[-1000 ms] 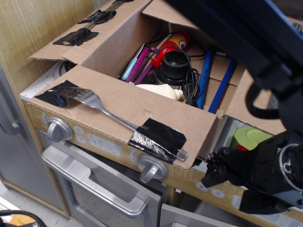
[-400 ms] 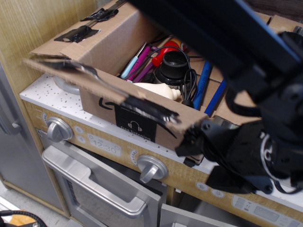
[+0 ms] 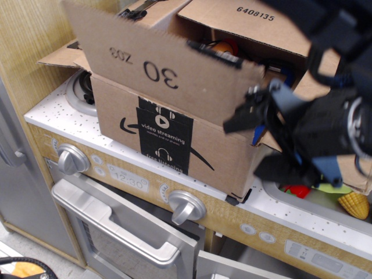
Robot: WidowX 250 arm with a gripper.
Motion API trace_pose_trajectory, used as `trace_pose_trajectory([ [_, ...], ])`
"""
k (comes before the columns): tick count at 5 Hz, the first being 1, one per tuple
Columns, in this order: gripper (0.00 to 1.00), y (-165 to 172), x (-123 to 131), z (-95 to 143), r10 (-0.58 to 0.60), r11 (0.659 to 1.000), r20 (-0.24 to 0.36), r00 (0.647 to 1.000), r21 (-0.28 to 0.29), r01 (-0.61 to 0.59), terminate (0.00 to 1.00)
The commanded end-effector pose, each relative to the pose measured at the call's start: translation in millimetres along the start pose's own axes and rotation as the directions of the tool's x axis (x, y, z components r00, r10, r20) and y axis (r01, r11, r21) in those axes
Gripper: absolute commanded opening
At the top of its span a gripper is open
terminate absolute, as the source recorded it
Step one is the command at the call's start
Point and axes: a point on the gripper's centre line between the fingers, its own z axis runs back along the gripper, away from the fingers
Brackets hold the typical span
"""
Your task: Close large4fbox flaps
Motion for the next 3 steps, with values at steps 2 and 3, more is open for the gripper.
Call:
trace_pose_trajectory([
  [2,1.00,47.7,51.9,5.1,-0.079,0.995,0.111,0.991,-0.049,0.085,0.00],
  [3,1.00,51.9,61.8,-13.2,-0.111,0.977,0.154,0.982,-0.163,0.136,0.00],
])
